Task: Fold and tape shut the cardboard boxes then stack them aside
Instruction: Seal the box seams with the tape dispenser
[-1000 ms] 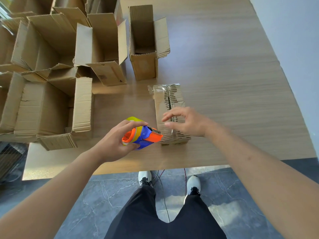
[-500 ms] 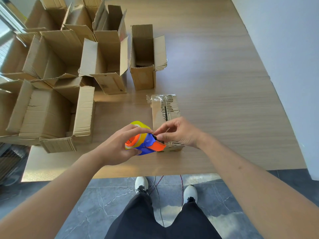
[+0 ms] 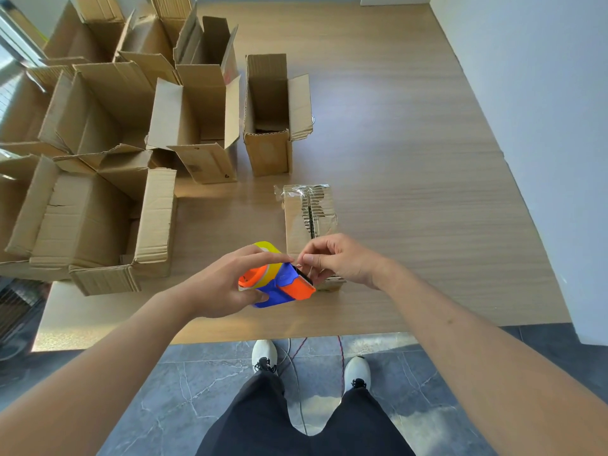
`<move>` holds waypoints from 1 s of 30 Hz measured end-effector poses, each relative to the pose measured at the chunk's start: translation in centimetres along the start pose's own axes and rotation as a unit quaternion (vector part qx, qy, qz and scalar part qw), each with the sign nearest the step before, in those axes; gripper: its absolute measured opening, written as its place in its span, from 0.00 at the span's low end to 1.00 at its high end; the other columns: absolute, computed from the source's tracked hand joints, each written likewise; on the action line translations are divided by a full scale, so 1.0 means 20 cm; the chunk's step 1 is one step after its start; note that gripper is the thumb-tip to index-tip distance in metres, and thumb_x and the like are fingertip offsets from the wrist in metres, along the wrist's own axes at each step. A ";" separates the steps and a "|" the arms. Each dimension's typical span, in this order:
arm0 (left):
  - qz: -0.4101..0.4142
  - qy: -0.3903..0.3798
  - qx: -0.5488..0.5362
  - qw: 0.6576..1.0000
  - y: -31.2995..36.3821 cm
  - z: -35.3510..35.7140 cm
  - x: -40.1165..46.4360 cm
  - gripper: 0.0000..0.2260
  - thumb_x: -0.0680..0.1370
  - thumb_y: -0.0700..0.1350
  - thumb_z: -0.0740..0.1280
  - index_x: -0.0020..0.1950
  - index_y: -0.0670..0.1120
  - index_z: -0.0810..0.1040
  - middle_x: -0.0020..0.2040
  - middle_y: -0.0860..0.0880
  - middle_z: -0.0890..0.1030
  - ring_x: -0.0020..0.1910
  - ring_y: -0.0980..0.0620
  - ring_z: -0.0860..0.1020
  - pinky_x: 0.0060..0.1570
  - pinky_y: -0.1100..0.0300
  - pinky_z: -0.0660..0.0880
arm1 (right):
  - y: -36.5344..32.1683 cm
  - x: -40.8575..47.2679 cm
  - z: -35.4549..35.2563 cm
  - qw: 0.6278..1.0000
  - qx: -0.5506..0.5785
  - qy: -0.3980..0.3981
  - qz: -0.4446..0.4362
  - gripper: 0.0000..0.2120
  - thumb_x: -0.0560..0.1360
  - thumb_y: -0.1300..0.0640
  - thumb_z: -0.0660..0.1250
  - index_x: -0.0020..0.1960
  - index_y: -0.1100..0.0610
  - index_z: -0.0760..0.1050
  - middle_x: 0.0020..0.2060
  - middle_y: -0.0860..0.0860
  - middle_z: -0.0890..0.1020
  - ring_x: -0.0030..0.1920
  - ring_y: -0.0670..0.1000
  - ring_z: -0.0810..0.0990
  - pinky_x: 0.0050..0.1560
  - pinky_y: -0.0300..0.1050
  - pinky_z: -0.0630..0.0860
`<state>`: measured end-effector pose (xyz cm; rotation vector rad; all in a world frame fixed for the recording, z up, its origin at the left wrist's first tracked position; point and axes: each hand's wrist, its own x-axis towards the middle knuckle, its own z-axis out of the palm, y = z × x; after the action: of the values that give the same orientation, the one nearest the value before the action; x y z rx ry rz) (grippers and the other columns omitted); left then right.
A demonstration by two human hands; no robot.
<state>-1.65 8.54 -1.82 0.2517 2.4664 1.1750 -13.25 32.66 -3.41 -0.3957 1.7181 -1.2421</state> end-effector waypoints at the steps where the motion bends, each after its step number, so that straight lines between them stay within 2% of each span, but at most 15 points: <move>1: -0.002 -0.009 0.004 1.000 0.00 -0.01 0.00 0.37 0.74 0.38 0.75 0.74 0.69 0.69 0.63 0.59 0.75 0.63 0.56 0.73 0.62 0.56 0.71 | -0.01 0.00 0.00 1.000 0.001 -0.010 0.010 0.09 0.84 0.63 0.63 0.57 0.68 0.79 0.43 0.56 0.84 0.41 0.50 0.83 0.45 0.43 0.83; 3: -0.004 -0.025 0.012 1.000 0.00 -0.02 0.00 0.37 0.74 0.39 0.75 0.74 0.70 0.68 0.63 0.59 0.75 0.63 0.56 0.74 0.63 0.51 0.72 | -0.02 -0.01 0.00 0.999 0.015 -0.027 0.027 0.11 0.86 0.61 0.60 0.58 0.66 0.79 0.45 0.57 0.83 0.42 0.51 0.82 0.45 0.43 0.82; 5: -0.003 -0.033 0.015 0.999 0.01 -0.03 -0.01 0.37 0.74 0.39 0.75 0.74 0.71 0.67 0.62 0.59 0.75 0.62 0.56 0.74 0.62 0.51 0.72 | -0.03 -0.02 0.00 0.998 0.040 -0.035 0.044 0.15 0.87 0.55 0.58 0.57 0.64 0.80 0.46 0.58 0.82 0.42 0.52 0.82 0.45 0.43 0.82; 7: -0.004 -0.036 0.017 0.999 0.01 -0.03 -0.02 0.38 0.74 0.39 0.75 0.74 0.71 0.67 0.62 0.59 0.74 0.61 0.56 0.74 0.62 0.51 0.72 | -0.03 -0.03 0.00 0.998 0.034 -0.035 0.038 0.16 0.85 0.51 0.63 0.57 0.64 0.80 0.46 0.57 0.83 0.42 0.54 0.82 0.46 0.45 0.83; 10: -0.017 -0.039 0.012 0.999 0.01 -0.03 -0.03 0.36 0.76 0.40 0.74 0.74 0.71 0.66 0.60 0.60 0.74 0.60 0.57 0.74 0.60 0.52 0.72 | 0.00 -0.02 0.01 0.999 -0.037 0.007 -0.023 0.09 0.79 0.56 0.73 0.54 0.62 0.83 0.44 0.54 0.85 0.41 0.53 0.83 0.45 0.46 0.83; 12: -0.022 -0.045 0.022 0.999 0.01 -0.03 -0.03 0.34 0.78 0.44 0.73 0.75 0.71 0.64 0.60 0.61 0.74 0.59 0.58 0.73 0.59 0.54 0.72 | 0.02 -0.02 0.03 0.996 -0.042 0.049 -0.056 0.05 0.77 0.60 0.75 0.50 0.62 0.85 0.39 0.54 0.85 0.38 0.50 0.82 0.42 0.44 0.81; 15: -0.014 -0.046 0.036 0.998 0.01 0.01 -0.05 0.31 0.81 0.49 0.70 0.77 0.73 0.60 0.59 0.61 0.72 0.57 0.59 0.72 0.57 0.60 0.69 | 0.07 -0.04 0.07 0.990 -0.028 0.114 -0.074 0.03 0.77 0.62 0.75 0.47 0.61 0.85 0.36 0.55 0.84 0.37 0.48 0.80 0.41 0.46 0.82; 18: -0.005 -0.034 0.043 0.998 0.02 0.07 -0.06 0.27 0.84 0.53 0.64 0.77 0.74 0.57 0.57 0.59 0.71 0.55 0.58 0.72 0.57 0.58 0.70 | 0.14 -0.07 0.10 0.979 -0.050 0.181 -0.079 0.03 0.77 0.59 0.74 0.46 0.57 0.85 0.39 0.53 0.86 0.38 0.46 0.82 0.47 0.52 0.83; 23: 0.003 -0.019 0.035 0.999 0.04 0.17 -0.04 0.26 0.85 0.54 0.60 0.78 0.74 0.55 0.58 0.57 0.71 0.56 0.57 0.72 0.59 0.55 0.71 | 0.21 -0.10 0.10 0.968 -0.069 0.225 -0.091 0.04 0.79 0.59 0.72 0.45 0.55 0.82 0.44 0.48 0.84 0.46 0.49 0.82 0.50 0.52 0.81; 27: 0.002 -0.019 0.063 0.998 0.03 0.20 -0.02 0.25 0.86 0.55 0.59 0.78 0.75 0.53 0.57 0.53 0.71 0.55 0.52 0.73 0.58 0.49 0.73 | 0.25 -0.12 0.11 0.964 -0.084 0.236 -0.091 0.06 0.79 0.60 0.70 0.44 0.53 0.81 0.40 0.46 0.84 0.43 0.48 0.82 0.48 0.48 0.79; 30: 0.005 -0.015 0.100 0.995 0.04 0.21 -0.03 0.25 0.86 0.57 0.57 0.78 0.76 0.51 0.55 0.53 0.70 0.52 0.52 0.72 0.57 0.50 0.73 | 0.27 -0.13 0.13 0.956 -0.111 0.255 -0.099 0.06 0.79 0.62 0.69 0.44 0.55 0.81 0.39 0.46 0.84 0.42 0.48 0.81 0.47 0.46 0.78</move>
<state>0.68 11.70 -3.41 0.3361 2.5607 0.9205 -8.44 35.46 -6.94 -0.4115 2.3182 -1.3805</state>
